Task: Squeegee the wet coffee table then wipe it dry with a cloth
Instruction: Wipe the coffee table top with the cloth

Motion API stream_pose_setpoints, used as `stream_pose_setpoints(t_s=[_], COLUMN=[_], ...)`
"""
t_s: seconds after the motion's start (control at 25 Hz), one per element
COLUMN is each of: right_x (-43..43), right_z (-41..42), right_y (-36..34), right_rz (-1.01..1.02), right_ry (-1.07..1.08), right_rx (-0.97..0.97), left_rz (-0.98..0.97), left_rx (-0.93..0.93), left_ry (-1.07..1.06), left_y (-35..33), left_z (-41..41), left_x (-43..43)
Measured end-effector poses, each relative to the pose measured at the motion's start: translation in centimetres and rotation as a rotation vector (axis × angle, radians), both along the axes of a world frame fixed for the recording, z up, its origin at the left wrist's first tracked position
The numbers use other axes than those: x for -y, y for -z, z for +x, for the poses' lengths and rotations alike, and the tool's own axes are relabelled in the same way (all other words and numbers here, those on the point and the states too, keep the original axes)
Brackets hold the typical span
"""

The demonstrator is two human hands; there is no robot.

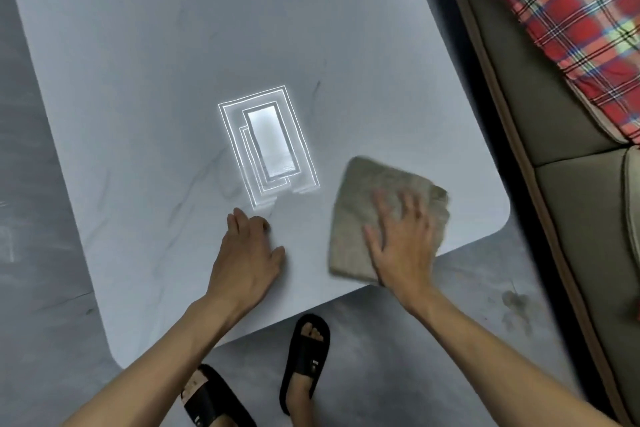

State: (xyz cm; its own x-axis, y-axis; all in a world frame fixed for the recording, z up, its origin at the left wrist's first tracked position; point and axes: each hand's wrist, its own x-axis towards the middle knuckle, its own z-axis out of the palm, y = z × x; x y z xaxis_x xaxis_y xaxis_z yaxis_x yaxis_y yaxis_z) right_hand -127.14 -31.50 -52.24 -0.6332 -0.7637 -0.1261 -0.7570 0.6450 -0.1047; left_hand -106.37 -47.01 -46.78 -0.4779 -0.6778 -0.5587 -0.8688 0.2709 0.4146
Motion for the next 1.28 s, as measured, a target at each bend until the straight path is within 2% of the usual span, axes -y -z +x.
stream_pose_setpoints(t_s=[0.08, 0.16, 0.2, 0.28, 0.36, 0.48, 0.56, 0.76, 0.92, 1.0, 1.12, 1.2, 1.28], right_x=[-0.7, -0.6, -0.8, -2.1, -3.3, -2.0, -0.1, 3.0, 6.0, 6.8, 7.6, 7.6, 7.5], right_z=[-1.6, -5.4, -7.2, -10.2, -10.9, -6.8, -1.7, 12.0, 22.8, 27.8, 32.5, 35.4, 37.7], right_y=[-0.2, -0.5, -0.6, -0.8, -0.9, -0.5, -0.4, -0.4, -0.7, -0.9, -1.2, -1.6, -2.2], right_rz=[0.042, 0.084, 0.093, 0.056, 0.008, -0.025, -0.016, 0.015, 0.035, 0.049, 0.064, 0.08, 0.076], right_ry=[-0.425, -0.572, -0.516, -0.207, 0.099, 0.396, 0.475, 0.291, 0.046, -0.076, -0.135, -0.23, -0.324], right_rx=[0.052, 0.049, 0.039, 0.004, -0.034, -0.025, -0.015, 0.088, 0.156, 0.17, 0.207, 0.262, 0.318], left_rz=[-0.011, -0.009, -0.004, 0.011, 0.038, 0.087, 0.091, 0.001, -0.068, 0.152, 0.563, 0.58, 0.486], left_rx=[-0.004, 0.008, 0.019, 0.01, -0.085, -0.22, -0.23, -0.172, -0.06, -0.066, -0.275, -0.344, -0.331], left_ry=[0.014, 0.032, 0.031, 0.013, -0.039, -0.194, -0.311, -0.581, -0.784, -0.95, -1.071, -1.054, -1.104], left_y=[-0.1, -0.1, 0.0, 0.1, 0.0, -0.4, -0.8, -1.3, -1.3, -1.3, -1.0, -0.5, -0.2], left_z=[-0.1, 0.0, 0.2, 0.4, 0.8, 2.5, 4.4, 10.6, 16.8, 20.6, 24.6, 27.0, 29.0], left_x=[0.2, 0.3, 0.3, 0.2, 0.2, 0.2, 0.0, 0.3, 0.7, 0.0, -1.6, -2.4, -2.9])
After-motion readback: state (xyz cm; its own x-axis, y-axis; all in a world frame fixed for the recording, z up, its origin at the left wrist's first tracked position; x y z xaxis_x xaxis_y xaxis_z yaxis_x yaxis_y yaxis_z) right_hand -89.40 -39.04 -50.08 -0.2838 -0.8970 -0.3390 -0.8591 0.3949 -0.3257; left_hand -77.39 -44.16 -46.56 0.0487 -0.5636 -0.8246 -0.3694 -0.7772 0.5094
